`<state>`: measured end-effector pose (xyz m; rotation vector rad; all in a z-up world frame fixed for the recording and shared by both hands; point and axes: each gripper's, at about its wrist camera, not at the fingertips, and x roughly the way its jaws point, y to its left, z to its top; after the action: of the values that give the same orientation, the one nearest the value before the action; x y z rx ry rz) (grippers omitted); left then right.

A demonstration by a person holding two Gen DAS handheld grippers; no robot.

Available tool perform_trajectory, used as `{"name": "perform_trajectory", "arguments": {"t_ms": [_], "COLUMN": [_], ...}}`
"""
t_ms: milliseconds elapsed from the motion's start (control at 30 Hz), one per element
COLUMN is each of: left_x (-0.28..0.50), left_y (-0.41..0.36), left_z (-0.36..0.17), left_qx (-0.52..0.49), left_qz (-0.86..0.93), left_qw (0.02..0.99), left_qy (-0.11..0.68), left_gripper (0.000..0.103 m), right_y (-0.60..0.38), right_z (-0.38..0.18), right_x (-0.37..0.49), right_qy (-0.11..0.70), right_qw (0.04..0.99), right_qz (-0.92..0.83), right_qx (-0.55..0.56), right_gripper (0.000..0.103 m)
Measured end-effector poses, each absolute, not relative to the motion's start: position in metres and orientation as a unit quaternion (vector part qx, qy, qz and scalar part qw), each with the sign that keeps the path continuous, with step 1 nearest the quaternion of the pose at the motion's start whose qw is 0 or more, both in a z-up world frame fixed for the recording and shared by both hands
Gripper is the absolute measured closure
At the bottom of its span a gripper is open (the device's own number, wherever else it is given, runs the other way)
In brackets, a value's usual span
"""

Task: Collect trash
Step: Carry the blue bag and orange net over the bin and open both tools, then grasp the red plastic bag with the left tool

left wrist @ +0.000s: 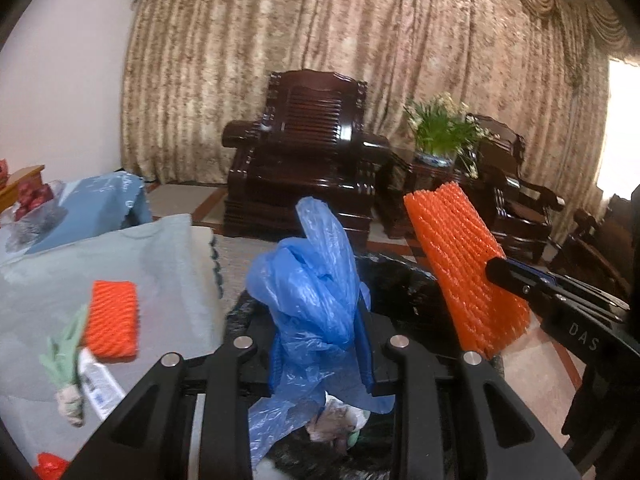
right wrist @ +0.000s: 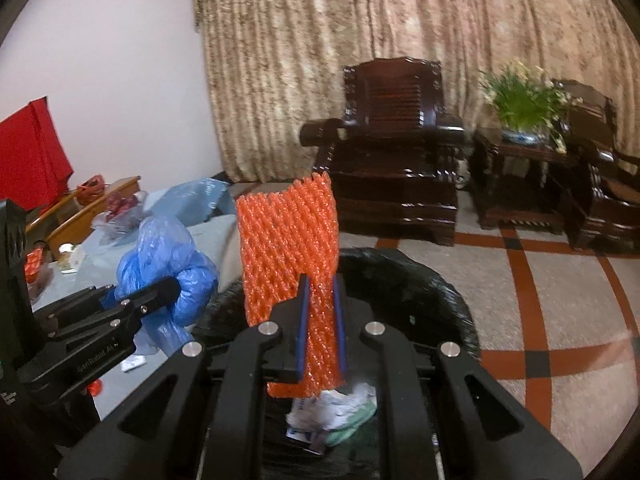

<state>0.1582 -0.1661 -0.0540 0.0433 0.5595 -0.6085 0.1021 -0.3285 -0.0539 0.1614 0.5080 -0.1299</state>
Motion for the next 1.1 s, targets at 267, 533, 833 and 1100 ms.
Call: {"name": "perform_trajectory", "arguments": {"t_ms": [267, 533, 833, 1100], "left_x": [0.165, 0.174, 0.176, 0.159], "left_y": [-0.199, -0.209, -0.183, -0.13], "left_z": [-0.079, -0.093, -0.086, -0.066], "left_qx": [0.026, 0.028, 0.014, 0.013], "left_qz": [-0.31, -0.32, -0.297, -0.265], "left_qw": [0.904, 0.892, 0.903, 0.92], "left_qy": [0.294, 0.318, 0.312, 0.289], "left_gripper": [0.074, 0.06, 0.032, 0.023], "right_y": [-0.358, -0.371, -0.363, -0.331], "right_z": [-0.083, -0.114, -0.118, -0.096], "right_x": [0.104, 0.11, 0.099, 0.095], "right_qy": [0.275, 0.305, 0.287, 0.265], "right_qw": [0.952, 0.941, 0.942, 0.953], "right_qz": [-0.094, -0.111, -0.146, -0.11], "right_qx": [0.095, 0.099, 0.094, 0.096], "right_gripper": [0.092, 0.082, 0.014, 0.007]}}
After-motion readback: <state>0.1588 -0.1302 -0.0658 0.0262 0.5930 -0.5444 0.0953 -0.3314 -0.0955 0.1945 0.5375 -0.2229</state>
